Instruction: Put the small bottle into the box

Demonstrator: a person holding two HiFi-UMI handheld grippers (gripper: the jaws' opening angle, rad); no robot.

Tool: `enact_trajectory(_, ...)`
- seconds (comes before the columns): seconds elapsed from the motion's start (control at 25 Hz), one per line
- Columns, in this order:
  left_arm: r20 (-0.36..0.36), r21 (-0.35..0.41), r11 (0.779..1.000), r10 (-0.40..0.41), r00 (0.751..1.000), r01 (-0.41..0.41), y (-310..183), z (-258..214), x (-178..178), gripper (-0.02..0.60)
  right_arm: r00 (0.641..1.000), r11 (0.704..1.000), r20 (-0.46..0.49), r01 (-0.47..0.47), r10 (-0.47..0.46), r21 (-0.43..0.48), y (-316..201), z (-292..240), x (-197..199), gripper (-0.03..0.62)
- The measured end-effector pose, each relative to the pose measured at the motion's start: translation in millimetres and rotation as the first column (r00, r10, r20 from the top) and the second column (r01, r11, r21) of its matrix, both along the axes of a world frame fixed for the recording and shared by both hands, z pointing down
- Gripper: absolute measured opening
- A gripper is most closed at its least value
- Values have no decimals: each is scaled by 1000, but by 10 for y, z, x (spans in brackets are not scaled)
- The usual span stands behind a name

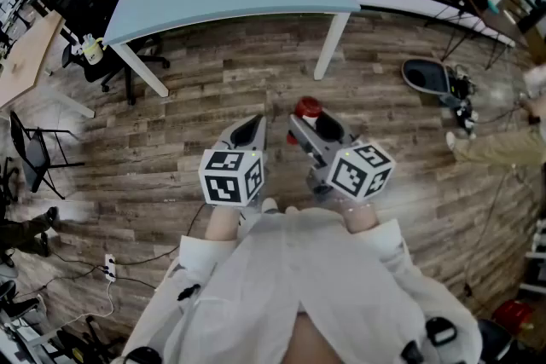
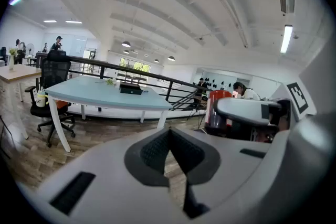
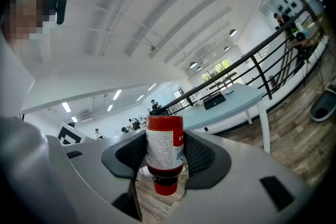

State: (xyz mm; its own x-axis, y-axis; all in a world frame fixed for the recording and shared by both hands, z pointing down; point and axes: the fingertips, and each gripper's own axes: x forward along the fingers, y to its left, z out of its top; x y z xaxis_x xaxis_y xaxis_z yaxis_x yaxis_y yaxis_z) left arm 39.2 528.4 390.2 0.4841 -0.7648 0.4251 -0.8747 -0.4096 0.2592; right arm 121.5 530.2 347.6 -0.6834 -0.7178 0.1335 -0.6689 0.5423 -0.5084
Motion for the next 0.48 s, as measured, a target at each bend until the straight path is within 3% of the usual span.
enact_trajectory(0.48,-16,5,1000,21,1000,-21,34,-4,4,3,1000,1000,-15,-5,5,12,-2,-29,-43,207)
